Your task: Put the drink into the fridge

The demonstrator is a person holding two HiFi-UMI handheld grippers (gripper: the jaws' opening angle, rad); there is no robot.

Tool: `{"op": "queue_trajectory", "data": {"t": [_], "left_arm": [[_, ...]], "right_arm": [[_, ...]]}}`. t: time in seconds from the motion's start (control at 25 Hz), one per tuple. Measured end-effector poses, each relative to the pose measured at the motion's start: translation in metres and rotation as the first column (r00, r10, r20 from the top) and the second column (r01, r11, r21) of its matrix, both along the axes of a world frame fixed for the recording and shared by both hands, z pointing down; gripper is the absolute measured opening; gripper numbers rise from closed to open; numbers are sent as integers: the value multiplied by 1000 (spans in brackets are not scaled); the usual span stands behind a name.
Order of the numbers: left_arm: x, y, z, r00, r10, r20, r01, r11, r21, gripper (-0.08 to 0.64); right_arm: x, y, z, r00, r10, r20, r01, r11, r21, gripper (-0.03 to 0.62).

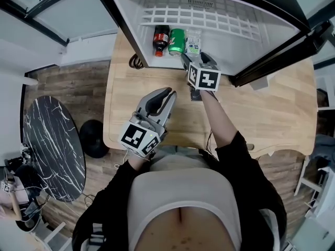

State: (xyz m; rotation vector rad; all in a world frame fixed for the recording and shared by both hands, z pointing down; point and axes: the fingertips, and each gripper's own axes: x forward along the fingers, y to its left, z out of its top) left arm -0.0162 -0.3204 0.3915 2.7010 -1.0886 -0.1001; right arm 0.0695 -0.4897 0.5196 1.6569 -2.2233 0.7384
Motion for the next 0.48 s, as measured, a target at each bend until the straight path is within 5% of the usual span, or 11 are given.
{"op": "queue_trajectory", "data": {"t": [0.48], "left_arm": [[10,-7,-9,1000,14,-1,-14,999,32,57]], "right_arm": [[21,33,-55,1000,5,1,-5,981,193,300]]}}
